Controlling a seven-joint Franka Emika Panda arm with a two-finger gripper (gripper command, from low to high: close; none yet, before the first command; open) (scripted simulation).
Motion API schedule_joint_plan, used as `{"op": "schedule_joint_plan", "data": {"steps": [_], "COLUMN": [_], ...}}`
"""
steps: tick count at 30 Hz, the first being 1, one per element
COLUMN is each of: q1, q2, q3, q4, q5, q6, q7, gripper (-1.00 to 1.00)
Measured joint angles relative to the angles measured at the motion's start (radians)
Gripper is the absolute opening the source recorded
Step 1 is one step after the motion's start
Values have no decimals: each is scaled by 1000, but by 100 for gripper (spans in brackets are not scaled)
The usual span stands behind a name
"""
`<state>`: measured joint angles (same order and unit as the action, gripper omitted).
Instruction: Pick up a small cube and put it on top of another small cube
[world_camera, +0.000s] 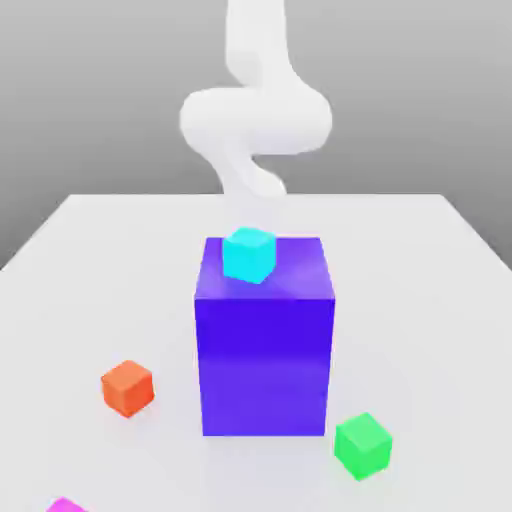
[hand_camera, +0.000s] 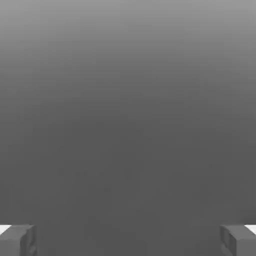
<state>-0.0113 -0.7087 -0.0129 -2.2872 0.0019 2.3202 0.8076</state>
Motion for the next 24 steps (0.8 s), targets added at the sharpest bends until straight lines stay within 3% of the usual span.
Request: {"op": "schedule_joint_plan", "data": {"steps": [24], "q1": [-129], "q2": [877], "q3": [-124], "q4": [123], "q5": [86], "q6": [193], "q7": [25], "gripper": [0]}}
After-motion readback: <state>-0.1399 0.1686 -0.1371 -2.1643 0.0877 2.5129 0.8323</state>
